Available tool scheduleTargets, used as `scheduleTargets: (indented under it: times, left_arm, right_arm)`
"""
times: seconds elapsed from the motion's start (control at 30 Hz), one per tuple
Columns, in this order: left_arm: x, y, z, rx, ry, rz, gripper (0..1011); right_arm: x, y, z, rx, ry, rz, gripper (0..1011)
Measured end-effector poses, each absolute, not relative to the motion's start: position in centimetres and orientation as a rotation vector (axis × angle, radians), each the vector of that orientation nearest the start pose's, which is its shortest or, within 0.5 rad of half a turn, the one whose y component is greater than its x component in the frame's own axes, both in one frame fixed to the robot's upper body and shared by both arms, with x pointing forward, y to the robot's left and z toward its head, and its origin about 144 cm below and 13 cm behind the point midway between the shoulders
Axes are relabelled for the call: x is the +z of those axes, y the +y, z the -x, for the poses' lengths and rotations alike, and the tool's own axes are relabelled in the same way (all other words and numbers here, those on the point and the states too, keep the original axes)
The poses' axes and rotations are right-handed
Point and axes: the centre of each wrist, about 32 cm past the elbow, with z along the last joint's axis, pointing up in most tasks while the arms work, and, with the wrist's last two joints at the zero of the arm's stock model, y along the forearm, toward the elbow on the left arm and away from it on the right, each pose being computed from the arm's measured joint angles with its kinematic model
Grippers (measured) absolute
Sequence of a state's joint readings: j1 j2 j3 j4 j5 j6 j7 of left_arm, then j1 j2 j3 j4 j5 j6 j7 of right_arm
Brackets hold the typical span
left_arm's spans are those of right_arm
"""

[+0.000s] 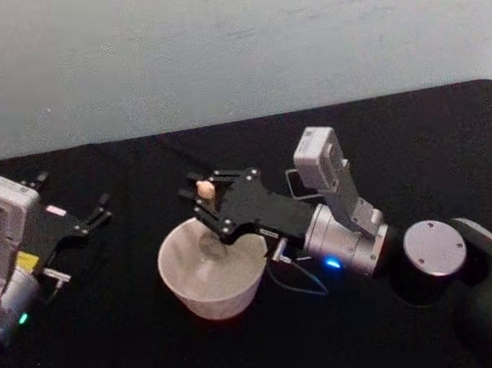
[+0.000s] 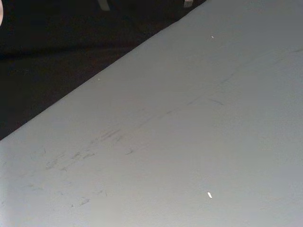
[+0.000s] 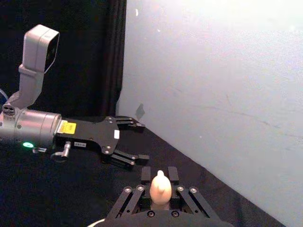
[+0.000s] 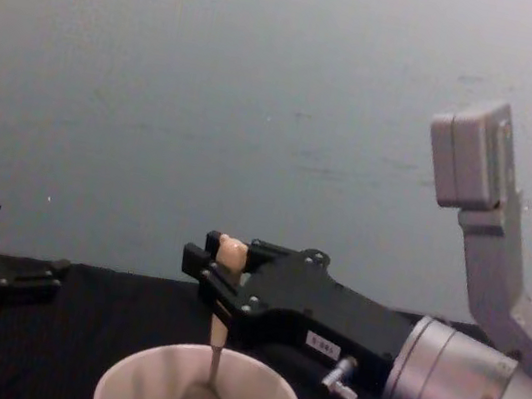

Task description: Pick up the stirring spoon with one hand, stir inside the cup, then place it back in its original position.

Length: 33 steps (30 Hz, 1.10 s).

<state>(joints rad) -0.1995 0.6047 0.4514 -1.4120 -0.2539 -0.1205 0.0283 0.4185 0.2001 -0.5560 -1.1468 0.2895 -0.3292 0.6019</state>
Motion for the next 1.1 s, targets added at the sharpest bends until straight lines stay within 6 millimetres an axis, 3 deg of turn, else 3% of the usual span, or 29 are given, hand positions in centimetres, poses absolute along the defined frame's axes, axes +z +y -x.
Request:
scheduleTargets:
  times: [0.57, 1.1]
  left_arm:
    - [114.0, 31.0, -48.9, 1.248, -0.285, -0.304, 1001]
    - [114.0, 31.0, -48.9, 1.248, -0.285, -0.304, 1001]
  right_arm:
    - [113.9, -16.4, -54.2, -0.546, -0.201, -0.075, 212]
    - [119.3, -19.7, -54.1, -0.538, -0.237, -0.228, 212]
